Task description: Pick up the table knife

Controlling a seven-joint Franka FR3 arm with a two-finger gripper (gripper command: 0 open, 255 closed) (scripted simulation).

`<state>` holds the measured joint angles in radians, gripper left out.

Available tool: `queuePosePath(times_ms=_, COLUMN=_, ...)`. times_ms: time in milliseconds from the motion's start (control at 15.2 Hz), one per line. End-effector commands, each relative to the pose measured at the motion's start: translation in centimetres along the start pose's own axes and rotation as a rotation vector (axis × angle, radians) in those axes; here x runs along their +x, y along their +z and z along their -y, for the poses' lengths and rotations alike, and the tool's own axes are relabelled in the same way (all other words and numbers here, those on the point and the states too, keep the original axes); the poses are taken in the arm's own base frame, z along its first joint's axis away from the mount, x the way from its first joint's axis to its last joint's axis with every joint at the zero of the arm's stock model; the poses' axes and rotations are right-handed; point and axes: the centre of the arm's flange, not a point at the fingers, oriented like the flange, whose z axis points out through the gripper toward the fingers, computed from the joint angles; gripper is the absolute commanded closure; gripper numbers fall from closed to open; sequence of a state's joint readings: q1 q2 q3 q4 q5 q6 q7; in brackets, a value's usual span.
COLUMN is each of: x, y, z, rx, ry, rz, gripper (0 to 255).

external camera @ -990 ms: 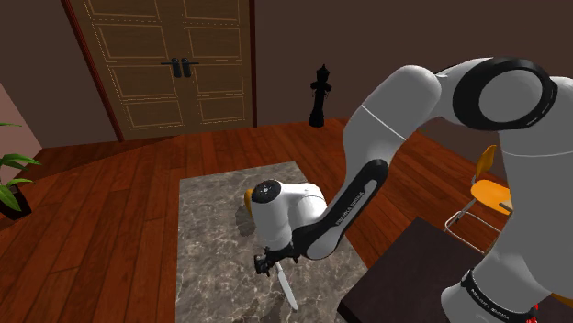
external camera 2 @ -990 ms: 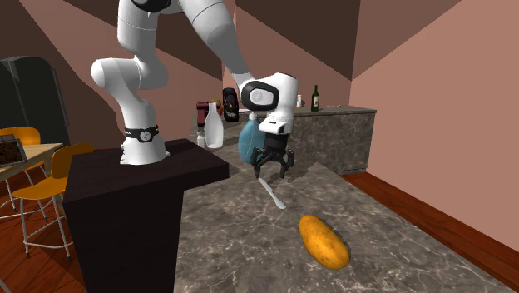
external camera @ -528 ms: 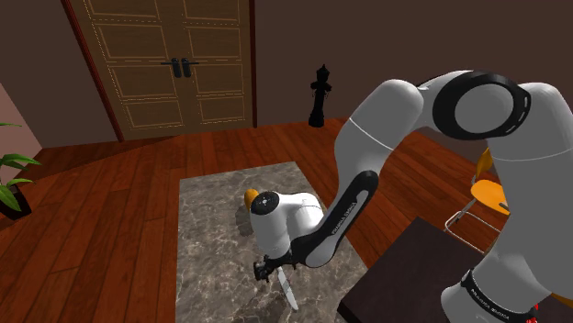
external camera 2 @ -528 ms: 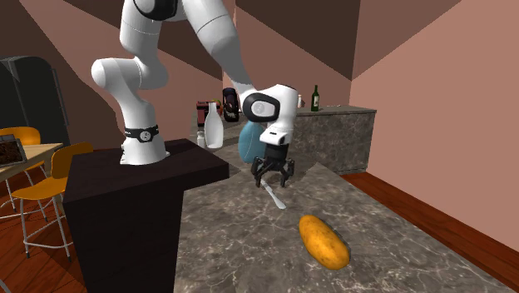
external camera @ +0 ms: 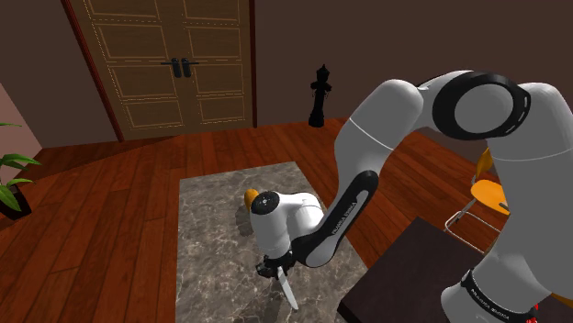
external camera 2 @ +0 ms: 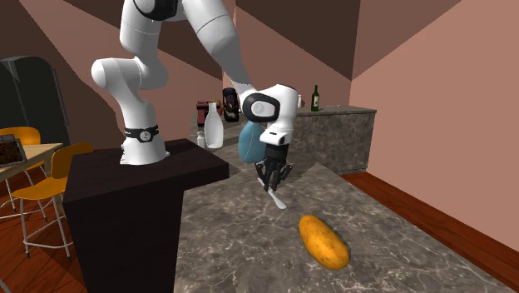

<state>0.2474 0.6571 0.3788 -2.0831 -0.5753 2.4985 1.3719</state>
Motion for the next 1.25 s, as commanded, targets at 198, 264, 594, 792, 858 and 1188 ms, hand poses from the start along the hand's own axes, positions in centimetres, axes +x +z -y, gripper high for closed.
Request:
queuePosePath(times_ms=198, x=-0.1, y=-0.8, z=-0.1, rx=-0.003, ry=0.001, rz=0.001, gripper=255)
queuePosePath(times_ms=264, x=0.0, y=-1.4, z=-0.1, rx=-0.003, ry=0.001, rz=0.001, gripper=255)
queuePosePath(times_ms=594, x=0.0, y=-4.0, z=-0.6, rx=-0.003, ry=0.001, rz=0.001, gripper=255)
queuePosePath(times_ms=792, x=0.0, y=-5.5, z=-0.8, rx=-0.003, ry=0.001, rz=0.001, gripper=255)
queuePosePath(times_ms=858, x=0.0, y=-6.1, z=-0.9, rx=-0.003, ry=0.001, rz=0.001, gripper=255)
queuePosePath(times_ms=1188, x=0.0, y=-7.7, z=-1.2, rx=-0.003, ry=0.001, rz=0.001, gripper=255)
